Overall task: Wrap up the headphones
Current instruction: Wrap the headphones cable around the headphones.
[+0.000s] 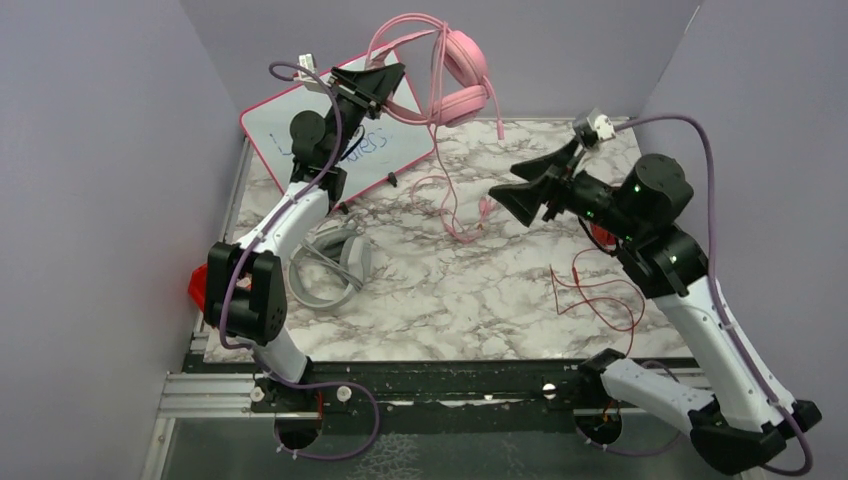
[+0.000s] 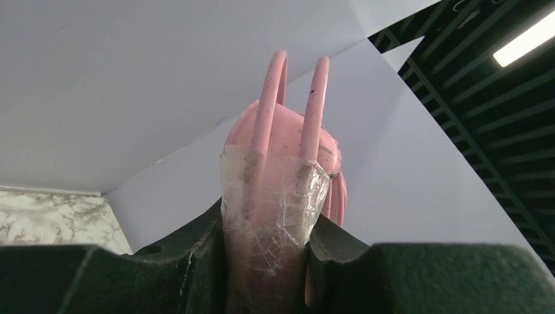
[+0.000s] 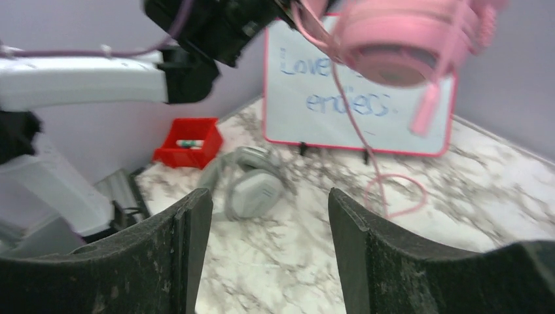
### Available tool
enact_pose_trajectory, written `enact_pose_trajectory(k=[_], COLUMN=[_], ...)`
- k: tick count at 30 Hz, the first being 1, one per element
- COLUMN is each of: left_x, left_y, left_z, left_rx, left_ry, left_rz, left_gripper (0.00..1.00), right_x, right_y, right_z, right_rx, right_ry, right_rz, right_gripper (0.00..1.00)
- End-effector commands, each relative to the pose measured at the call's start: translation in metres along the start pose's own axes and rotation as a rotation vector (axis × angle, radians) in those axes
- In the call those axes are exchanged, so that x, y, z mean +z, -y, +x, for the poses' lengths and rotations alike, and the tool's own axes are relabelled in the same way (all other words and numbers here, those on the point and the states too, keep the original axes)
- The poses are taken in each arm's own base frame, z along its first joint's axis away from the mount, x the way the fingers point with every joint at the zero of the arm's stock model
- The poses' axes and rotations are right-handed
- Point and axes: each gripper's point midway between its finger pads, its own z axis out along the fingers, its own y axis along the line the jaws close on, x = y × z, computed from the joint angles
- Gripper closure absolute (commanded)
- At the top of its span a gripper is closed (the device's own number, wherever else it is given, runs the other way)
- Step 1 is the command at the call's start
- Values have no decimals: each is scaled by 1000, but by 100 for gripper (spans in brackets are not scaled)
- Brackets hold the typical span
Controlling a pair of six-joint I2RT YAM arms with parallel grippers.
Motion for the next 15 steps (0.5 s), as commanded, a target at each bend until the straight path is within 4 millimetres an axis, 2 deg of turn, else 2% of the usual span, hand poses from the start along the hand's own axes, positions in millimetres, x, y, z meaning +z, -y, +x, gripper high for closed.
enact_pose_trajectory(k=[1,4,7,10,13,15], left_x=[8,10,10,9,7,6], left_y=[69,84,103,123,139,148], left_z=[-21,-28,-29,-31,-32,-33], left_rx=[-8,-2,-6,-12,-20,-22], left_ry=[29,34,21,15,8,5], left_rz=[198,226,263,300,329,346], left_gripper=[100,100,100,100,100,100], right_x=[-12,-10,13,44,77,92], right_y=[61,80,91,97,99,101], right_z=[57,93,126,151,170,166], right_rx=[14,63,120,148,167,151], right_ry=[-36,-19,-24,-56,-90,-56], right_rz=[248,242,143,13,-145,-211], right_gripper=[29,28,27,28,31,33])
